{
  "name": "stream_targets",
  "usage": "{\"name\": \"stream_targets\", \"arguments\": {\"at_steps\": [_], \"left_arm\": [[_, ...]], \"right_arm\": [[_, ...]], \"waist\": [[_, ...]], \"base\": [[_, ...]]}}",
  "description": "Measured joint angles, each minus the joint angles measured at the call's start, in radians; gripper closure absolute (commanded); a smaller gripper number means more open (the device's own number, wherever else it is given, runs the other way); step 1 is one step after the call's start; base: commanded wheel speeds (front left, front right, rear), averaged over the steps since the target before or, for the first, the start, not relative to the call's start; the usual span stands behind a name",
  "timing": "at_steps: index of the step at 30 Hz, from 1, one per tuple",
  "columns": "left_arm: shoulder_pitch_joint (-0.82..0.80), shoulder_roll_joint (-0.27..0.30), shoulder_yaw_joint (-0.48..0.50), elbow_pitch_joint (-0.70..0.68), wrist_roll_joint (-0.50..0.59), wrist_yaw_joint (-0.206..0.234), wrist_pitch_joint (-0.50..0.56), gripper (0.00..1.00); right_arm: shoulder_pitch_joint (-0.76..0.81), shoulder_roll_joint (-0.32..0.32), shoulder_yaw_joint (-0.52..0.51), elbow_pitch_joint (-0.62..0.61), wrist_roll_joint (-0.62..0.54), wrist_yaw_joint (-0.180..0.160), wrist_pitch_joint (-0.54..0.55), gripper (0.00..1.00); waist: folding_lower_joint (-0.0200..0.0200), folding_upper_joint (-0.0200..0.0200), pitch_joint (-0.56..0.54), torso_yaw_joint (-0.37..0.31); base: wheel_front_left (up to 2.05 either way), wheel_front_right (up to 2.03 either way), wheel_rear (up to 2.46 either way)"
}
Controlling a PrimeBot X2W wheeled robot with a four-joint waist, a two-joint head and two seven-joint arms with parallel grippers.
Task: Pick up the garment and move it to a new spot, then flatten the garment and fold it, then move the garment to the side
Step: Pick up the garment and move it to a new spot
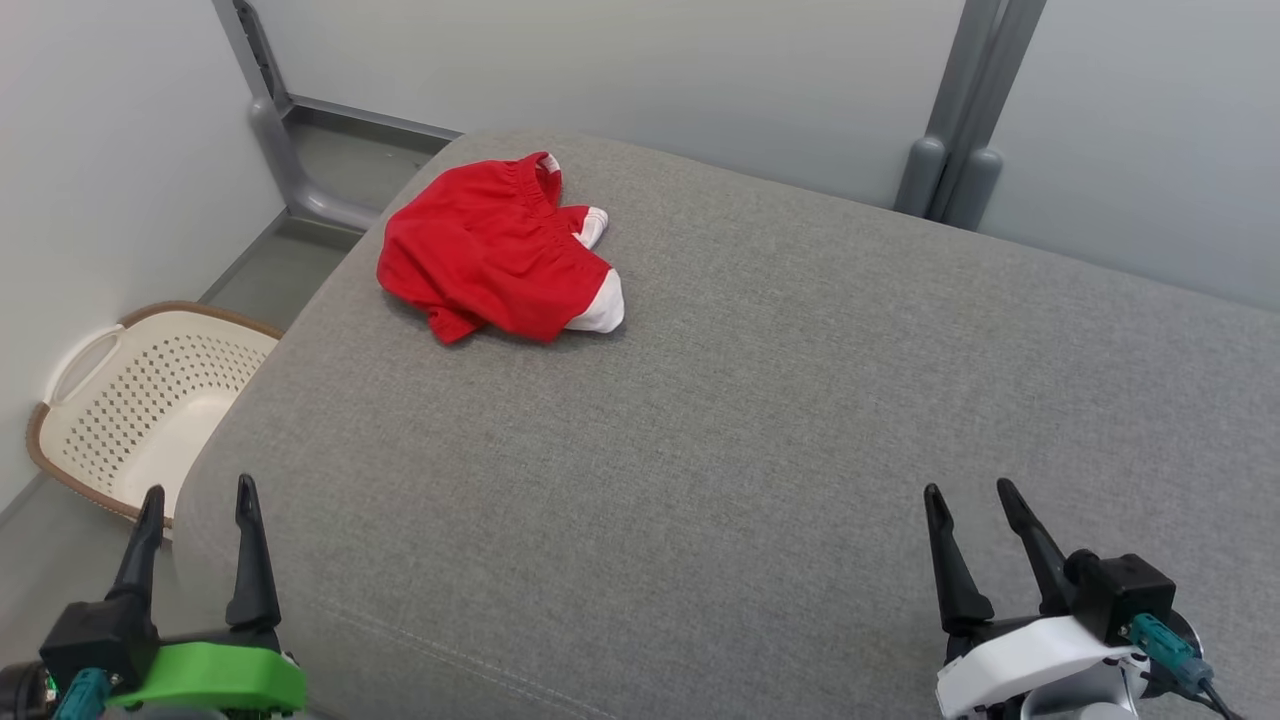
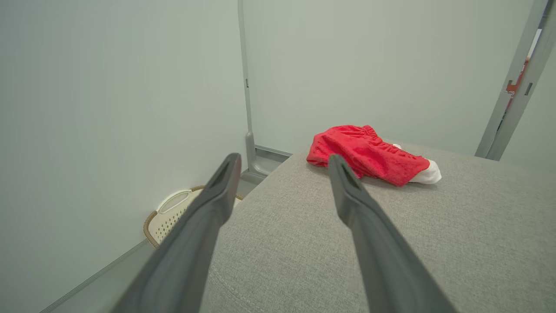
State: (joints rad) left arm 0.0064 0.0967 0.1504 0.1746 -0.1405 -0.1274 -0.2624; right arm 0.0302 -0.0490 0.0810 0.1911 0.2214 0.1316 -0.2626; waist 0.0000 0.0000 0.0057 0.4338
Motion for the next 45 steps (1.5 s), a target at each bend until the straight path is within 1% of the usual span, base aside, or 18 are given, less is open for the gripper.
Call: {"name": "stream_targets", "arguments": {"at_steps": [6, 13, 18, 25, 29, 33, 35, 37, 39, 41, 45], "left_arm": [[-0.105, 0.012, 0.010, -0.002, -0.024, 0.000, 0.000, 0.00], [-0.313, 0.050, 0.011, 0.001, -0.056, 0.000, -0.002, 0.00], [-0.497, 0.106, 0.010, 0.041, -0.083, 0.000, -0.002, 0.00], [-0.719, 0.186, -0.033, 0.163, -0.122, -0.001, 0.013, 0.00], [-0.816, 0.227, -0.054, 0.266, -0.153, -0.001, 0.057, 0.00], [-0.881, 0.264, -0.079, 0.385, -0.175, -0.001, 0.105, 0.00], [-0.902, 0.274, -0.088, 0.438, -0.187, -0.002, 0.127, 0.00], [-0.918, 0.286, -0.102, 0.504, -0.198, -0.002, 0.177, 0.00], [-0.928, 0.293, -0.103, 0.556, -0.229, -0.002, 0.204, 0.00], [-0.936, 0.304, -0.122, 0.608, -0.240, -0.002, 0.265, 0.00], [-0.948, 0.321, -0.128, 0.712, -0.299, -0.004, 0.391, 0.00]], "right_arm": [[-0.028, -0.002, -0.036, -0.016, -0.039, 0.000, 0.000, 0.00], [-0.075, -0.036, -0.094, -0.050, -0.061, 0.000, 0.000, 0.00], [-0.121, -0.052, -0.149, -0.090, -0.072, 0.000, 0.000, 0.00], [-0.160, -0.050, -0.198, -0.137, -0.084, 0.000, 0.000, 0.00], [-0.173, -0.048, -0.207, -0.159, -0.089, 0.000, 0.000, 0.00], [-0.187, -0.045, -0.209, -0.177, -0.093, 0.000, 0.000, 0.00], [-0.192, -0.046, -0.214, -0.180, -0.094, 0.000, 0.000, 0.00], [-0.198, -0.047, -0.217, -0.183, -0.095, 0.000, 0.000, 0.00], [-0.200, -0.048, -0.218, -0.184, -0.095, 0.000, 0.000, 0.00], [-0.200, -0.048, -0.219, -0.185, -0.095, 0.000, 0.000, 0.00], [-0.203, -0.046, -0.218, -0.185, -0.101, 0.000, 0.000, 0.00]], "waist": [[0.0000, 0.0000, 0.033, -0.037], [0.0000, 0.0000, 0.111, -0.096], [0.0000, 0.0000, 0.190, -0.153], [0.0002, 0.0000, 0.308, -0.248], [0.0002, 0.0000, 0.373, -0.300], [0.0002, 0.0000, 0.432, -0.346], [0.0002, 0.0000, 0.457, -0.366], [0.0003, 0.0000, 0.478, -0.384], [0.0003, 0.0000, 0.496, -0.403], [0.0002, 0.0000, 0.509, -0.419], [0.0002, 0.0000, 0.524, -0.444]], "base": [[0.00, 0.00, 0.00], [0.00, 0.00, 0.00], [0.00, 0.00, 0.00], [0.00, 0.00, 0.00], [0.00, 0.00, 0.00], [0.00, 0.00, 0.00], [0.00, 0.00, 0.00], [0.00, 0.00, 0.00], [0.00, 0.00, 0.00], [0.00, 0.00, 0.00], [0.00, 0.00, 0.00]]}}
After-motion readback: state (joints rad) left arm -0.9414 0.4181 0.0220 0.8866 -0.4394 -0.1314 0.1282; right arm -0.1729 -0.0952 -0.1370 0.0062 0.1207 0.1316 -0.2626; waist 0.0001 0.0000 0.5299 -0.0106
